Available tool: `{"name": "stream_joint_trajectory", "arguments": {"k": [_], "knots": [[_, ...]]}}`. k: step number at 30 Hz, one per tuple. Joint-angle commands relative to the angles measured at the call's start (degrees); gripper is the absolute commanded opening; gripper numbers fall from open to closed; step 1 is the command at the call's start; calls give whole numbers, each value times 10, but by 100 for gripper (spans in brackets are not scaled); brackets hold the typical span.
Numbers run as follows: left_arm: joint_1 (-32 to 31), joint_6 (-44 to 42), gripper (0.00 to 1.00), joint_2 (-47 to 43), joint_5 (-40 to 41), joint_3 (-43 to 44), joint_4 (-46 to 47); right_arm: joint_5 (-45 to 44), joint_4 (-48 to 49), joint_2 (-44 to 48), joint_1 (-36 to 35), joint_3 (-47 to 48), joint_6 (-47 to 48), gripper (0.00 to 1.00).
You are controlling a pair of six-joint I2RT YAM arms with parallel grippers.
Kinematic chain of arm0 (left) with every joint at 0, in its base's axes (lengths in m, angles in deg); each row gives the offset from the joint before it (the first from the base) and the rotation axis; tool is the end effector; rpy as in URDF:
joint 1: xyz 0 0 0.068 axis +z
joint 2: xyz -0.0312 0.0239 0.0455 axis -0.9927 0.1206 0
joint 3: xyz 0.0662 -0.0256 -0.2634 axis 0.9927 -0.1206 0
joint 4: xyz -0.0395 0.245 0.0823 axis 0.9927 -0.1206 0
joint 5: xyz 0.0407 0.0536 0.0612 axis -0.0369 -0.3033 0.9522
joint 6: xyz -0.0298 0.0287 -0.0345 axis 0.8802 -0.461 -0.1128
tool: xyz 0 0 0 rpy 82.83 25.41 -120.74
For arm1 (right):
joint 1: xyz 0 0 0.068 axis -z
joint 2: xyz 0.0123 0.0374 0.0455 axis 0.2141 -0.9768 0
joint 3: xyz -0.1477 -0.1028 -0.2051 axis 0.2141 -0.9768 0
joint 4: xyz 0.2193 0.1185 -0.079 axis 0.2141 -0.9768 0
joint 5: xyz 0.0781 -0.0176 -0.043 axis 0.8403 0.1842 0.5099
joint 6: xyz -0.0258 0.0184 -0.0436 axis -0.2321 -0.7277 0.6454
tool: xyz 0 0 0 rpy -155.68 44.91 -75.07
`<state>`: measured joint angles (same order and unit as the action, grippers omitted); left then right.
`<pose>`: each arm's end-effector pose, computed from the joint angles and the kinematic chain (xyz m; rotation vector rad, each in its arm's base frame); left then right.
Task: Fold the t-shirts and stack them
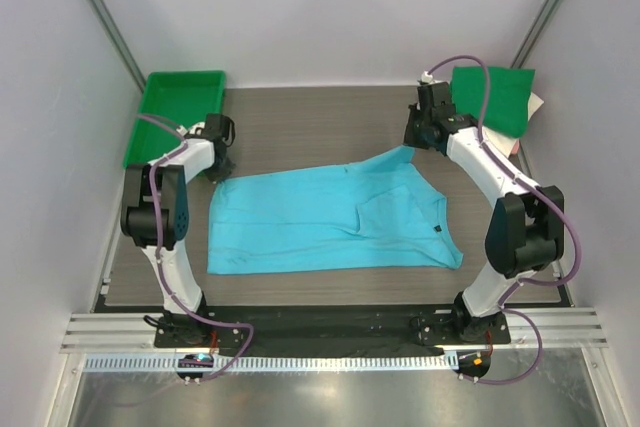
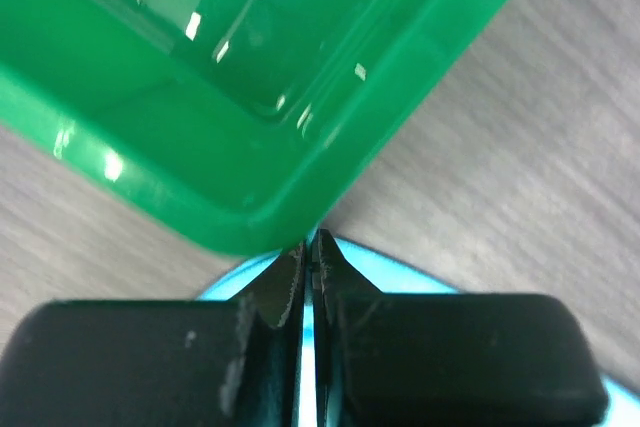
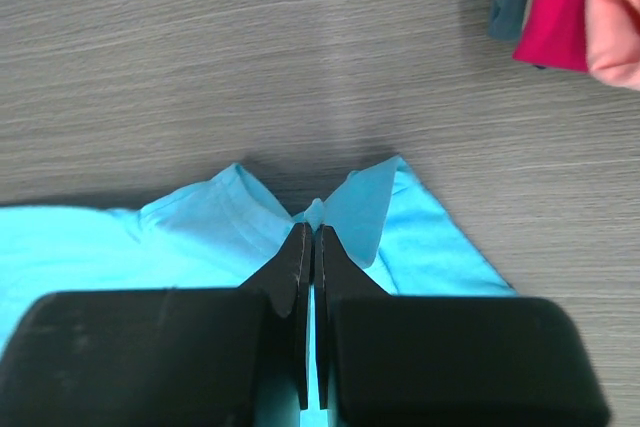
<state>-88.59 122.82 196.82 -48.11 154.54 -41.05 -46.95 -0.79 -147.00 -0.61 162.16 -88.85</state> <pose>0.3886 -0.0253 0.1633 -0.9072 2.4452 0.1990 0.3681 0.0813 0.2852 0.1565 2.3510 0.1527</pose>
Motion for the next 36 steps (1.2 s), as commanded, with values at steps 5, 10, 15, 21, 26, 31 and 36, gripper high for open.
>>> {"name": "stream_joint_trajectory", "arguments": {"k": [5,10,15,21,26,31,36], "knots": [[-9,11,0,-98,-7,-21,-57,20,5,73,-4,-38,-9,1],[-10,10,0,-155,-1,-55,-69,33,8,140,-6,-117,-17,1],[-10,13,0,-212,-2,-95,-70,35,7,191,-7,-186,-29,1],[-10,20,0,-280,-2,-154,-71,-18,-7,268,-8,-260,-76,1],[-11,23,0,-326,2,-204,-71,-57,-16,346,-9,-327,-136,1],[-15,34,3,-366,-10,-250,-78,-54,-20,421,-10,-396,-178,1],[-15,66,50,-454,-22,-282,-135,-98,-72,453,-9,-427,-231,22]]}}
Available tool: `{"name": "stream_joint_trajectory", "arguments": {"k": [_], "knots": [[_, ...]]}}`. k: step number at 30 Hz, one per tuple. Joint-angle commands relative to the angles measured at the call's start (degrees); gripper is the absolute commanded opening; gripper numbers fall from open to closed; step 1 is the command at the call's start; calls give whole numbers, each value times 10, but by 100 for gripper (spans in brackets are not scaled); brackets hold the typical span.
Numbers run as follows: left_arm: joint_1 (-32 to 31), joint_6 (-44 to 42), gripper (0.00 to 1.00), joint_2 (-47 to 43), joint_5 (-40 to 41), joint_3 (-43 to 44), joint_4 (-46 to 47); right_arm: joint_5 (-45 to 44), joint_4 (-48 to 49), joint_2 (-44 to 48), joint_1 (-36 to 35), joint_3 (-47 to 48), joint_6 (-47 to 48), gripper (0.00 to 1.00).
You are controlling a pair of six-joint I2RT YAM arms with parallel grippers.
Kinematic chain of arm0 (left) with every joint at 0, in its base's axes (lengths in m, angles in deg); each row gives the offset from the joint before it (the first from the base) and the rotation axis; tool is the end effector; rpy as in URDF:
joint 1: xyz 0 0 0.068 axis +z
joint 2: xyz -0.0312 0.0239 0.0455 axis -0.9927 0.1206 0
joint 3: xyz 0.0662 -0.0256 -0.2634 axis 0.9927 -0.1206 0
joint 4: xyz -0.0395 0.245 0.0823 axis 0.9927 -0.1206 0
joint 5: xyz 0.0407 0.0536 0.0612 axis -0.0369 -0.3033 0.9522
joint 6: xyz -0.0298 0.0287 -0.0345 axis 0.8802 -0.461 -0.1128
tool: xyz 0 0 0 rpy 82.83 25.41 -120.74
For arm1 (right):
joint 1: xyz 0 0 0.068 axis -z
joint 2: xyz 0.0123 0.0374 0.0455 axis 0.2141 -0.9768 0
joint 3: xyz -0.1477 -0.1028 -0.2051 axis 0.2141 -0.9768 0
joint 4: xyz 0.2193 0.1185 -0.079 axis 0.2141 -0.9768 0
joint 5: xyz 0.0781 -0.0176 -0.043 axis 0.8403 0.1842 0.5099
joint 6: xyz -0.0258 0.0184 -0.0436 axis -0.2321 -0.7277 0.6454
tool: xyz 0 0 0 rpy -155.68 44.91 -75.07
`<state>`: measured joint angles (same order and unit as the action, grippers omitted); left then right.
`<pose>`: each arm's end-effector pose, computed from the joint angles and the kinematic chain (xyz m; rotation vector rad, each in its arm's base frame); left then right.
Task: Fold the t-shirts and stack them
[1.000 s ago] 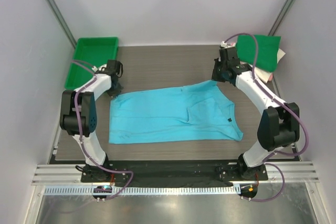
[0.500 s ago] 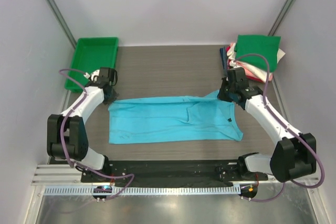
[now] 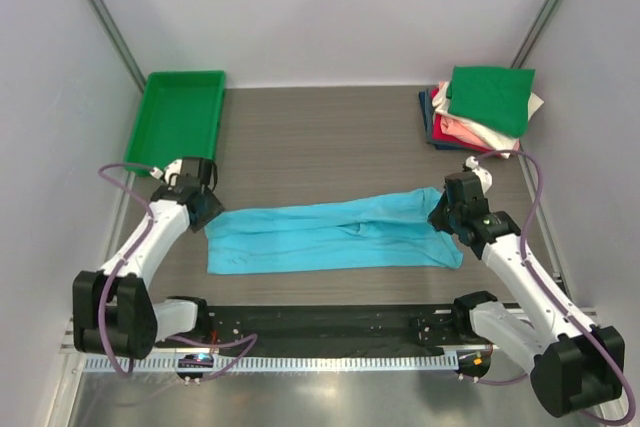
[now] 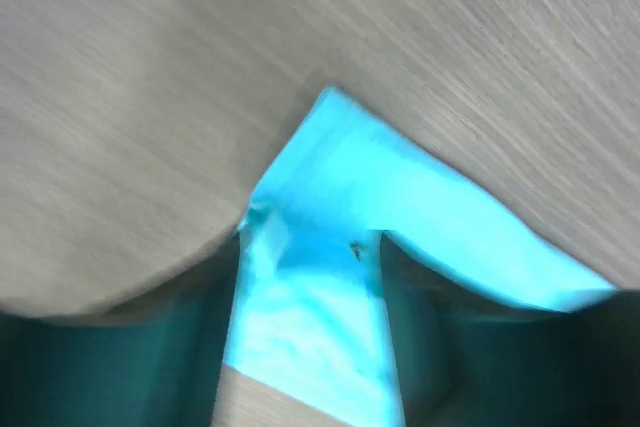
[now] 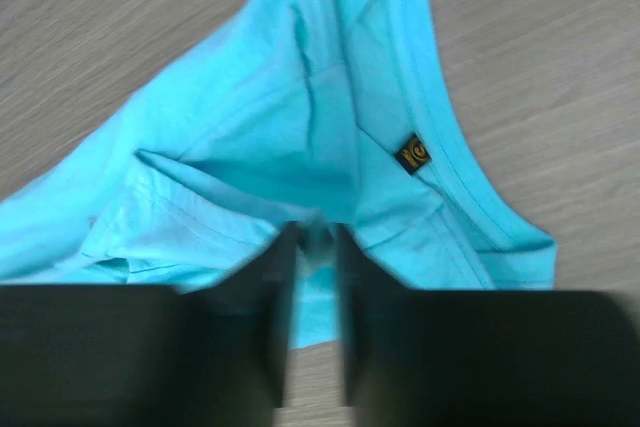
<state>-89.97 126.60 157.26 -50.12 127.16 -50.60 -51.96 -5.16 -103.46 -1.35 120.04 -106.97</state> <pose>0.2306 -0.0169 0.2188 -0.9484 2.4010 0.0961 0.1807 0.0374 0.2347 0.5549 2.3320 0.1893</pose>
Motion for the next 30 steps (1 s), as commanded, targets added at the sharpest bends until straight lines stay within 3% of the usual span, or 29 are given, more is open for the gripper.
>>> {"name": "stream_joint_trajectory", "arguments": {"k": [1,2,3,4,8,11,19,23,30], "knots": [[-1,33,64,-80,8,-18,-45,-56,-38,26,-2,-5,-57,37],[-1,36,68,-125,16,-21,-51,-66,-43,34,-2,-7,-67,70],[-1,46,71,-145,27,-22,-59,-66,-40,41,-2,-11,-76,89],[0,48,73,-164,37,-24,-59,-63,-34,47,-2,-14,-79,98],[-1,26,72,-206,23,-36,-5,-12,18,39,-3,-15,-76,100],[-3,15,69,-166,-5,-27,11,44,63,-14,-17,-9,-78,100],[-60,1,63,27,-78,-7,54,85,120,-169,-40,-1,-90,100],[-65,4,59,66,-116,-10,57,88,135,-250,-40,11,-87,100],[-110,36,56,73,-146,-70,99,84,144,-401,-40,113,-47,100]]}}
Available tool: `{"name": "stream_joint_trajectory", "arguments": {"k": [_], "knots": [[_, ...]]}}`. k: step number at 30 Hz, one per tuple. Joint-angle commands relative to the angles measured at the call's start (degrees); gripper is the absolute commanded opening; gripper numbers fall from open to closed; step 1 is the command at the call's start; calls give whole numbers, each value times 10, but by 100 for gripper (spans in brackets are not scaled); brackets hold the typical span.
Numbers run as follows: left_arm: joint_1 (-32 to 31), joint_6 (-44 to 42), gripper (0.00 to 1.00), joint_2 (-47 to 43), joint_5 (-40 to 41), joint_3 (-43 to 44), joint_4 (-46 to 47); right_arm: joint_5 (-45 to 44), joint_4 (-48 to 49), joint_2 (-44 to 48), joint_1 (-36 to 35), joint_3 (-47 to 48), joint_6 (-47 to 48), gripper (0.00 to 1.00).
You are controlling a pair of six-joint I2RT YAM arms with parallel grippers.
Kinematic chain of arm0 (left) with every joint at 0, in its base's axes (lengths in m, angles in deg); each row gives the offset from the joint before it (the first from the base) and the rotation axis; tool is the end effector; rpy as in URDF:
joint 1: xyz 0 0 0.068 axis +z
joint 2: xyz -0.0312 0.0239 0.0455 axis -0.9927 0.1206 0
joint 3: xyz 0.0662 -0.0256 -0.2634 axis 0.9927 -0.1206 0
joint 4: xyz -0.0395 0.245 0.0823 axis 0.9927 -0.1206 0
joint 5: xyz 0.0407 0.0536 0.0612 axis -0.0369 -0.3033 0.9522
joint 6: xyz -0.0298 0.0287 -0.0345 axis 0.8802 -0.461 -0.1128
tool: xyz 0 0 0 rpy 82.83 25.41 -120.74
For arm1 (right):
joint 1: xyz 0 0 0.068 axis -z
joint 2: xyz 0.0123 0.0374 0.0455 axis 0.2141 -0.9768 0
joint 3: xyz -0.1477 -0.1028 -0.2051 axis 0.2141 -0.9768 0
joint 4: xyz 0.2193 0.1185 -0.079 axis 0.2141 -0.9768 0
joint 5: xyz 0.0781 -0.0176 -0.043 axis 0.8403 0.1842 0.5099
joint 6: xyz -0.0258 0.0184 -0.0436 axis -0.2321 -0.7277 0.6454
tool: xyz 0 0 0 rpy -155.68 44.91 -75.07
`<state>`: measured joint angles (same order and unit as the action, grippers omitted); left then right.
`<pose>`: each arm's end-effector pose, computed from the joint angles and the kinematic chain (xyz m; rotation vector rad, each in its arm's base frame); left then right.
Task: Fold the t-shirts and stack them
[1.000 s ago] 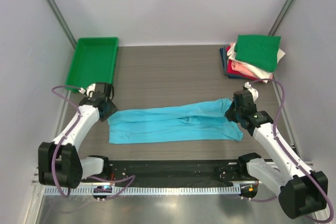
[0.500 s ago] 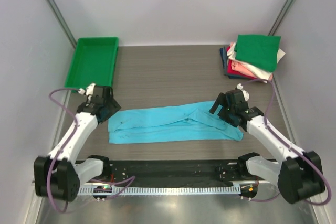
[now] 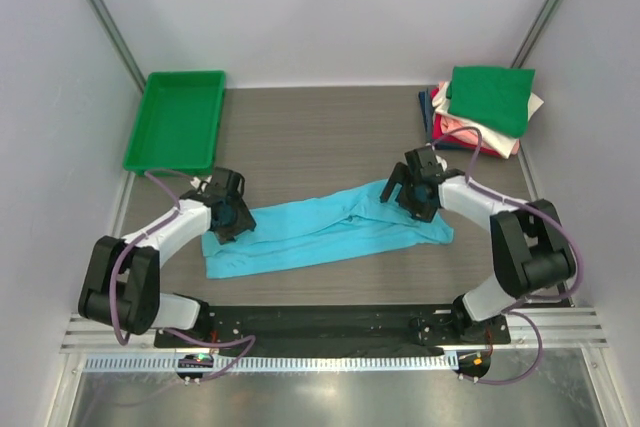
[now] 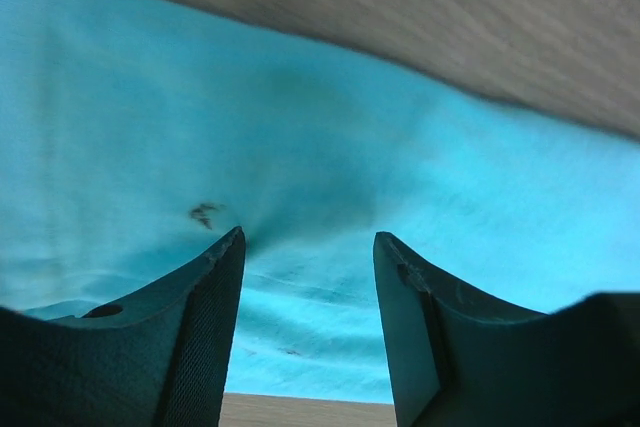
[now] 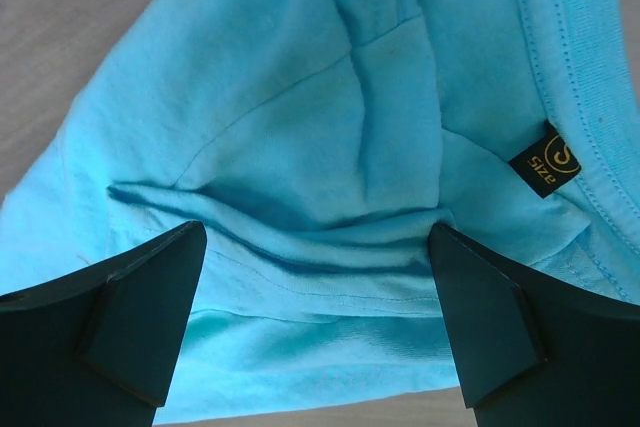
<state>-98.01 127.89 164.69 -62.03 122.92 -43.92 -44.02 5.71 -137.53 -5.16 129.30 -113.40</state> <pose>0.2339 -0.0585 0.1734 -0.7853 2.6368 -0.1460 0.2690 0.0832 0.1680 0.6023 2.6118 0.2843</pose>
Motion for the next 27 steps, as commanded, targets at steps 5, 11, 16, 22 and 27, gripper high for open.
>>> {"name": "stream_joint_trajectory", "arguments": {"k": [5,11,16,22,27], "knots": [[-120,76,54,5,-23,-74,58,18,33,-185,-5,145,33,99],[-228,171,54,8,-42,-137,106,19,-1,-335,-16,377,52,98],[-328,253,54,23,-44,-151,132,77,-20,-499,-37,581,64,96],[-437,333,53,-2,-60,-126,131,129,-49,-656,-57,828,72,94],[-515,397,55,-91,-37,-107,81,108,-38,-696,-58,913,73,93]]}}
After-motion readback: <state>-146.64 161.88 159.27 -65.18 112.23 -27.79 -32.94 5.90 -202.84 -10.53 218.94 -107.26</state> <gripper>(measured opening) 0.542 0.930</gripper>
